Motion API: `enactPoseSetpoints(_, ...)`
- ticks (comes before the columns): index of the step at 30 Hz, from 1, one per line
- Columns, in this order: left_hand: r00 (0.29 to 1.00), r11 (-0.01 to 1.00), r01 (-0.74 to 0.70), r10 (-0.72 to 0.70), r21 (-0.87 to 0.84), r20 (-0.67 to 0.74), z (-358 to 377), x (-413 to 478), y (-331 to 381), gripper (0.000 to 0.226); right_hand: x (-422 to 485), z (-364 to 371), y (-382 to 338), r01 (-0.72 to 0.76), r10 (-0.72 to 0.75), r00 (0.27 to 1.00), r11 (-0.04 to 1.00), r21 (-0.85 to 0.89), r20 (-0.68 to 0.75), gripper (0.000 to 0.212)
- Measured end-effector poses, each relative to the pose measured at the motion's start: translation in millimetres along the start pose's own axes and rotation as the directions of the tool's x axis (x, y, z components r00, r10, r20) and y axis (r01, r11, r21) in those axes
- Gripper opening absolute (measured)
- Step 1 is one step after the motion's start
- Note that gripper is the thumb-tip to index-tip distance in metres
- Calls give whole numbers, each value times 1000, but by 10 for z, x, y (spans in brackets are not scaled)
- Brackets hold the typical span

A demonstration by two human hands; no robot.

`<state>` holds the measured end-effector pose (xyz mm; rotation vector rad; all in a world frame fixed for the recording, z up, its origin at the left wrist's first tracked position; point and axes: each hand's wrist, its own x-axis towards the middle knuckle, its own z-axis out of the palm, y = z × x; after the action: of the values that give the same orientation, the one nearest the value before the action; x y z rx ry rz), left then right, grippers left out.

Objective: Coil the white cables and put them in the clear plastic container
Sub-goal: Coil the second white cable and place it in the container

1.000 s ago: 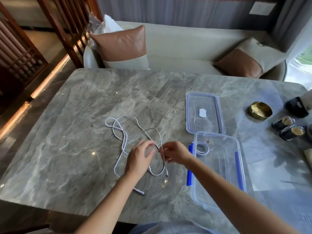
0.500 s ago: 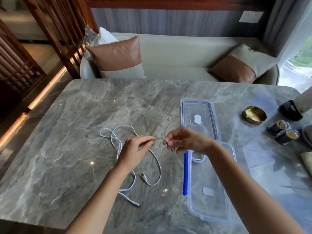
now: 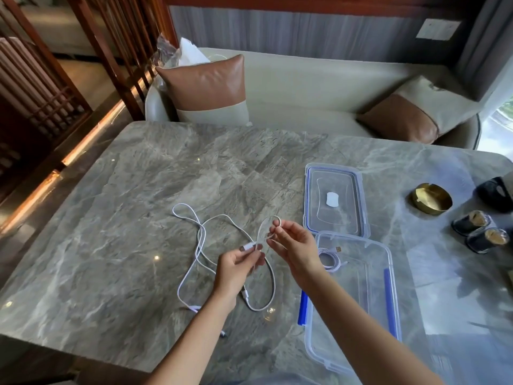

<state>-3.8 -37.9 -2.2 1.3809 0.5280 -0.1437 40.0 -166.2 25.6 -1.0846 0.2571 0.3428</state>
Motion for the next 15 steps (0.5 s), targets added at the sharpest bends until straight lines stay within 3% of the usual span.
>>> enactPoseSetpoints(5, 988, 856, 134, -155, -499, 0, 98, -36, 201, 11, -117, 59, 112, 51, -52, 996, 998, -24, -75, 12)
enactPoseSetpoints(15, 990, 835, 58, -119, -547, -77, 142, -70, 331, 13, -202, 87, 176, 78, -70, 997, 941, -330, 37, 21)
